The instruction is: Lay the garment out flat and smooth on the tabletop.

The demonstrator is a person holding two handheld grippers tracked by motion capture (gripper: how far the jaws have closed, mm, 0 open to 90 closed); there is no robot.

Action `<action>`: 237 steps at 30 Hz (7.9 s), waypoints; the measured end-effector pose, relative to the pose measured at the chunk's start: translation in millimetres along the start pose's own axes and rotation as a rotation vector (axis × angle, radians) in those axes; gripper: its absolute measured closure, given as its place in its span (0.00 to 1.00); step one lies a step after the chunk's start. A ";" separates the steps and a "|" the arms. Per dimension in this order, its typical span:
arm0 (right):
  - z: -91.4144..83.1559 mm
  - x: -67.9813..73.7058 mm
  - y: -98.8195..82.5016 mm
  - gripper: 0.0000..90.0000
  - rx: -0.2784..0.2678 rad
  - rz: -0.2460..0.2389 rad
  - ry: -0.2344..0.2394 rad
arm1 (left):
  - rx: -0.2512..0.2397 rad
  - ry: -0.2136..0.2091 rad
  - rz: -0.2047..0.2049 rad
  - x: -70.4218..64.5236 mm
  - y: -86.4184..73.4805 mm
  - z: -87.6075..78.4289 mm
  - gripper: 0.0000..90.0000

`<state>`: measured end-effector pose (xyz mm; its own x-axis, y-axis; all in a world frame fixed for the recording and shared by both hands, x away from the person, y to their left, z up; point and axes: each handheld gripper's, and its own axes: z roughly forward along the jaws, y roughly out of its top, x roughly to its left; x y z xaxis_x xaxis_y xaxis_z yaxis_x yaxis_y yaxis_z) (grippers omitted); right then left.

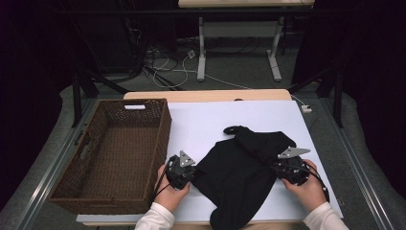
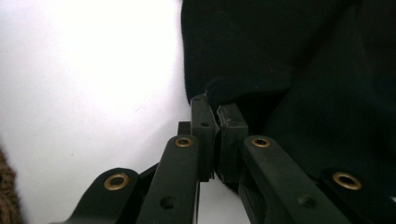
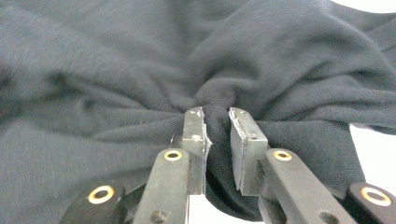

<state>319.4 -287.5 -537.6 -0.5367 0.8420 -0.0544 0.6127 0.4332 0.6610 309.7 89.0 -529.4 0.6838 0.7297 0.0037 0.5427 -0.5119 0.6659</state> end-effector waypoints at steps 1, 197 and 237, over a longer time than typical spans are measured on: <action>0.8 -5.7 1.5 0.86 -0.011 0.006 -0.021 | 0.002 -0.002 -0.001 0.0 -0.3 -0.4 0.97; -55.2 -5.3 -70.4 0.64 -0.094 0.164 0.009 | 0.007 -0.091 -0.055 -17.8 -13.7 10.2 0.59; -34.4 -48.5 -42.8 0.98 -0.117 0.137 -0.066 | 0.073 0.072 -0.026 -16.1 -27.4 -19.3 0.99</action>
<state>299.2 -358.0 -537.5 -0.4113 0.9115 -0.0046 0.6038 0.2763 0.7478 274.3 100.0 -533.3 0.6333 0.7728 0.0423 0.5958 -0.5217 0.6106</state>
